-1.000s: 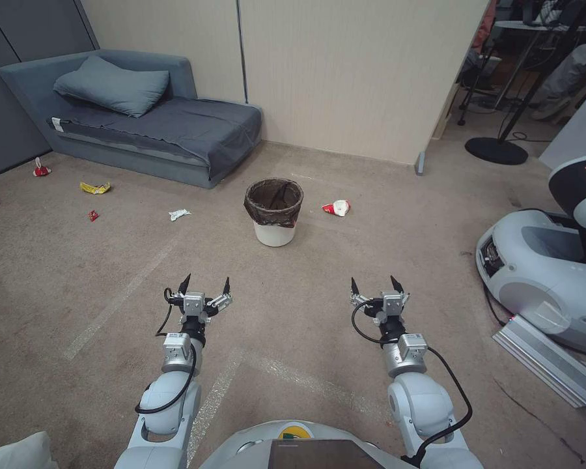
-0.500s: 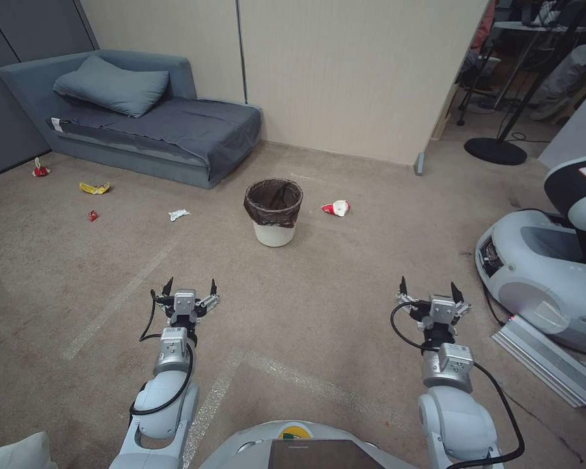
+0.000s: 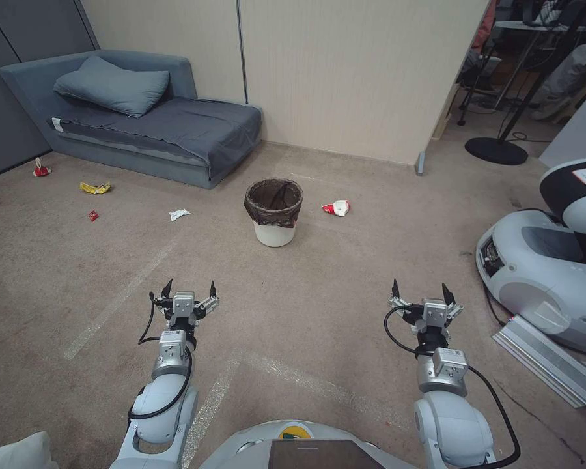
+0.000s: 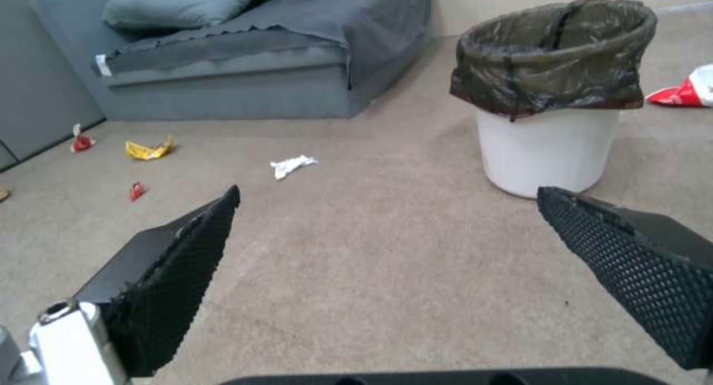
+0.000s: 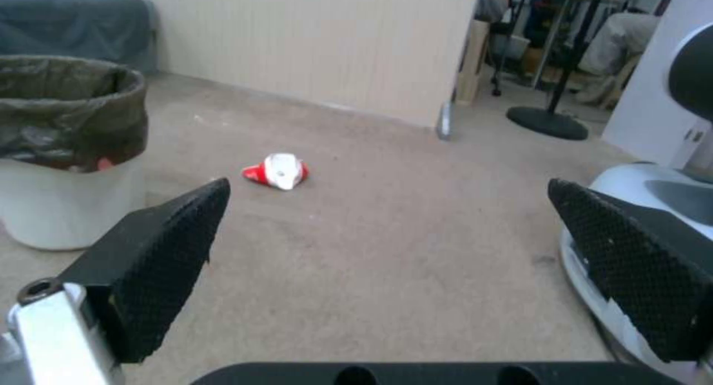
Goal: Pick up the trash bin, then pick up the garbage from the floor and place it into the trash bin.
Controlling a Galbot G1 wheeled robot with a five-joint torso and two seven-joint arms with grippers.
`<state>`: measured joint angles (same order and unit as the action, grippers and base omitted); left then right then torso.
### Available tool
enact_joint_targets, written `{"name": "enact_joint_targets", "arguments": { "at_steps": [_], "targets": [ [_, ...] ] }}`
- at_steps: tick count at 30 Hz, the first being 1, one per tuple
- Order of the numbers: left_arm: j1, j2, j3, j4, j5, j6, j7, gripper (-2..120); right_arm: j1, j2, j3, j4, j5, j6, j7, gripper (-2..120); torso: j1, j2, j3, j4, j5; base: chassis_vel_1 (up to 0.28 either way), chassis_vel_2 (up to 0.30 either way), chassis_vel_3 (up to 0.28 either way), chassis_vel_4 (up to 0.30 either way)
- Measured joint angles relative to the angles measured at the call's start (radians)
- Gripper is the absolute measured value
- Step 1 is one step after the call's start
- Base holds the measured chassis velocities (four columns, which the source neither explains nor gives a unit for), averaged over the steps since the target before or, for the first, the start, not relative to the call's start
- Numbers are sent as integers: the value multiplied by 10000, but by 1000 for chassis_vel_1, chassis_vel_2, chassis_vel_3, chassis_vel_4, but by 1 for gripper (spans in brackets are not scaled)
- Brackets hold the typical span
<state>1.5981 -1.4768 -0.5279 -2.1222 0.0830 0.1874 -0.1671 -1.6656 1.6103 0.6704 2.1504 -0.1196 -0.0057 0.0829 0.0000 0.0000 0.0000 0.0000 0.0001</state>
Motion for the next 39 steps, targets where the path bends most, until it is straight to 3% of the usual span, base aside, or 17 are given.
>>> {"name": "enact_joint_targets", "arguments": {
  "at_steps": [26, 39],
  "targets": [
    [-53, 15, 13, 53, -29, -87, 110, 100, 33, -19, 21, -60, -99, 70, -146, 100, 0, 0, 0, -1, -1, 0, 0, 0, 0],
    [-125, 17, 18, 136, -32, -71, 214, 100, 88, -21, 18, -191, -149, 175, -174, 100, 0, -1, 1, -1, -1, -80, 77, 81, -83]
  ]
}}
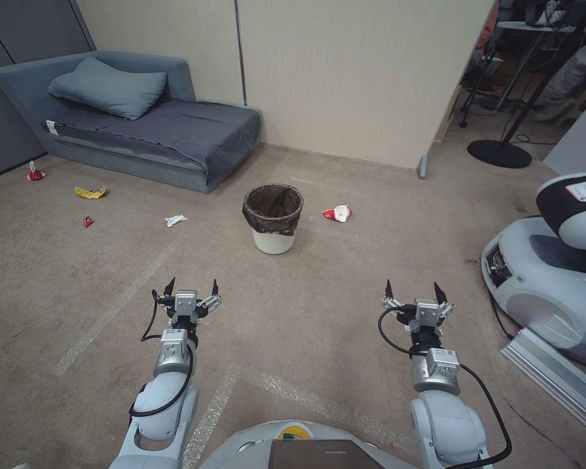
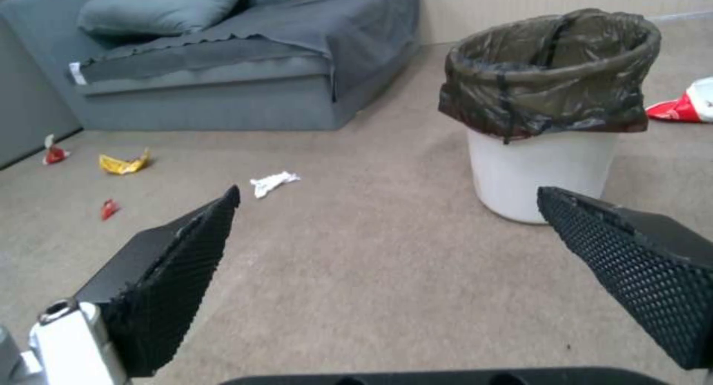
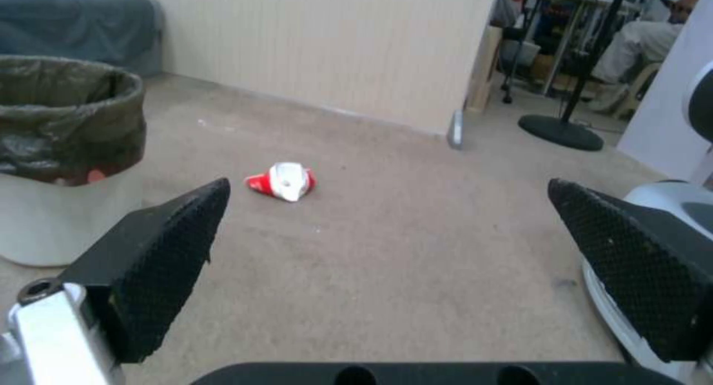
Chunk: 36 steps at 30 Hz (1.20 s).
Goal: Pick up the trash bin, then pick up the garbage from the floor and place it into the trash bin.
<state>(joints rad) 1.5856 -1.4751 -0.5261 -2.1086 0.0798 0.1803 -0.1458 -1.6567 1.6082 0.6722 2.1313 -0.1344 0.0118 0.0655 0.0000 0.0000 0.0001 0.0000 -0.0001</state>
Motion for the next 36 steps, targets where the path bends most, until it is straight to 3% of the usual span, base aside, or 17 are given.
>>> {"name": "enact_joint_targets", "arguments": {
  "at_steps": [19, 36],
  "targets": [
    [-80, 100, -95, 345, -125, -269, 30, 100, 14, 0, -1, -22, -37, 34, -1, 100, 0, 0, 0, 0, 0, -88, 92, 93, -88],
    [1289, 121, -242, 298, -24, -1840, -271, 100, -532, -1, 29, 29, -102, 786, 42, 100, 0, 0, -1, 0, 0, -85, 91, 86, -89]
  ]
}}
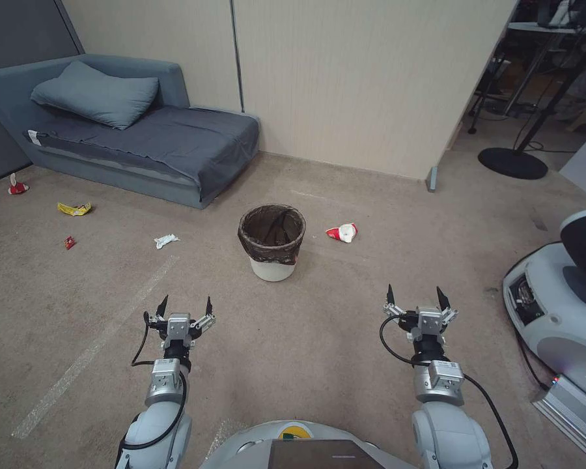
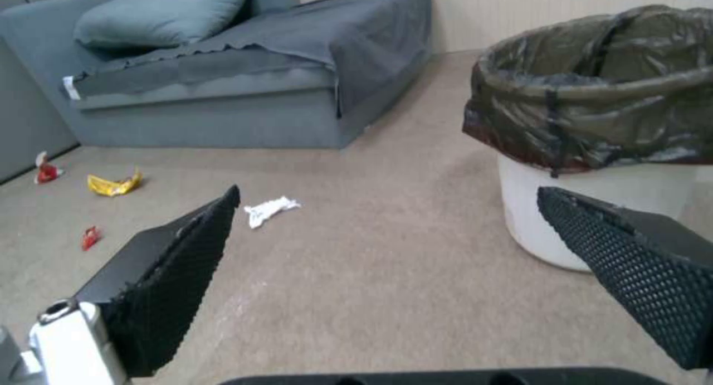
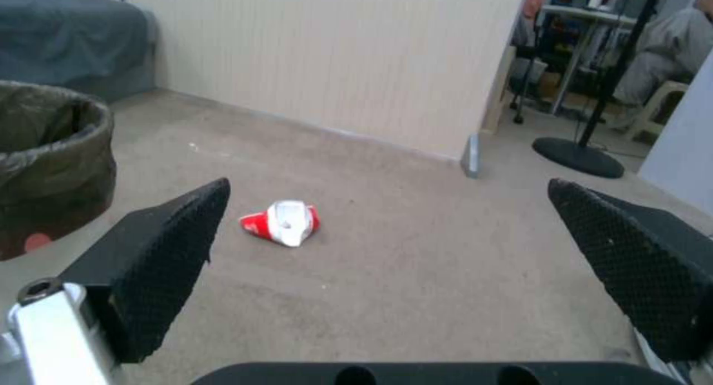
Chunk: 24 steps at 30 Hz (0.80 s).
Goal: Pick up the trash bin, then pick up the garbage from the floor and place it into the trash bin.
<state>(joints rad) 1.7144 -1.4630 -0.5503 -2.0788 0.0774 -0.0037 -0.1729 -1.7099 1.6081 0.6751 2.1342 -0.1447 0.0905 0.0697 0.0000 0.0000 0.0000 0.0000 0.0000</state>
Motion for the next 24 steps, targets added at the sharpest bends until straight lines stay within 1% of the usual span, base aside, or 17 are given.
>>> {"name": "enact_joint_targets", "arguments": {
  "at_steps": [2, 4, 8, 15, 24],
  "targets": [
    [46, 4, -15, -19, 10, -80, -9, 100, -73, 0, -8, 25, 5, 95, 11, 100, 0, 0, 0, 3, 0, -81, 103, 91, -86],
    [79, 5, -47, -23, 11, -159, -12, 100, -278, 0, -31, 99, 21, 320, 51, 100, 0, 0, 0, 2, 0, -96, 94, 121, -73],
    [68, 36, -139, -23, 8, -238, 4, 100, -363, 0, -39, 140, 53, 424, 77, 100, 0, 0, 0, -2, 1, -100, 62, 97, -79],
    [8, 46, -139, -23, 10, -226, 21, 100, -420, 0, -50, 143, 52, 508, 81, 100, 0, 0, 0, 2, 0, -70, 77, 74, -87],
    [-55, 108, -77, -21, -21, -150, 51, 100, -512, 0, -71, 134, 49, 630, 92, 100, 0, 0, 0, 0, 0, -88, 92, 87, -101]
  ]
}}
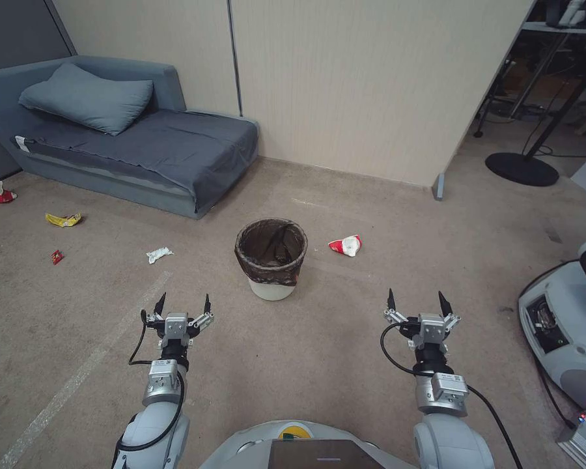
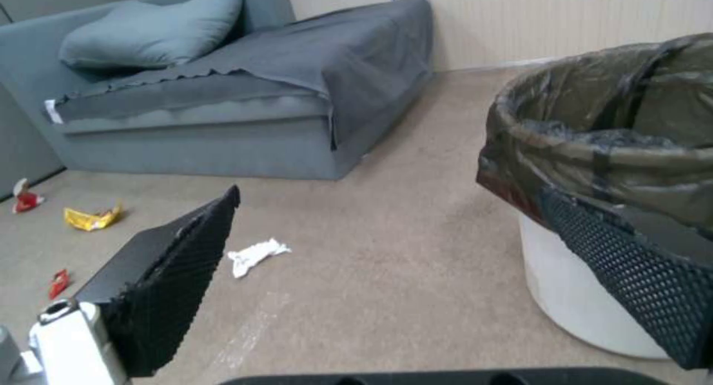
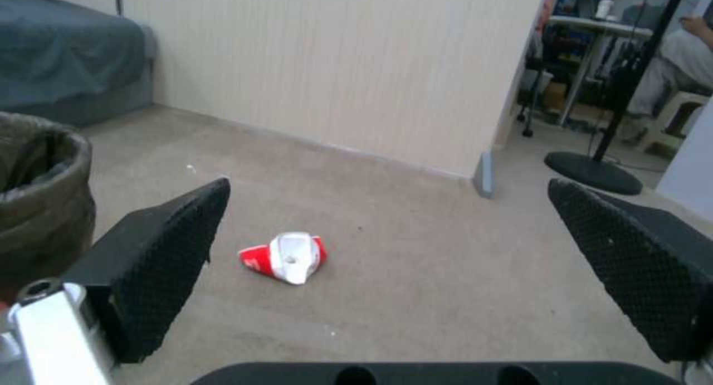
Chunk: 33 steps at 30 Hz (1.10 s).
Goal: Pick up the trash bin, then pick up the garbage from the floor and place it into the trash bin.
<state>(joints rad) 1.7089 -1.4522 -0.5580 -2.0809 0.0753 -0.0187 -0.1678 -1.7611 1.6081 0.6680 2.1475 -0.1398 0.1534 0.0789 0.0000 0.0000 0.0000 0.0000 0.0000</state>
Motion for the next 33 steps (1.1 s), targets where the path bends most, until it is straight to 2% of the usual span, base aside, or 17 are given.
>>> {"name": "enact_joint_targets", "arguments": {
  "at_steps": [28, 33],
  "targets": [
    [5, 23, 23, 5, -74, -26, 150, 100, -42, 0, 28, 46, -153, 23, 16, 100, 0, 0, 0, -4, 0, -101, 97, 98, -100],
    [-9, 6, 33, 1, -41, -36, 150, 100, -35, 0, 29, 38, -153, 24, 17, 100, 0, 0, 0, 1, 1, -98, 100, 110, -81]
  ]
}}
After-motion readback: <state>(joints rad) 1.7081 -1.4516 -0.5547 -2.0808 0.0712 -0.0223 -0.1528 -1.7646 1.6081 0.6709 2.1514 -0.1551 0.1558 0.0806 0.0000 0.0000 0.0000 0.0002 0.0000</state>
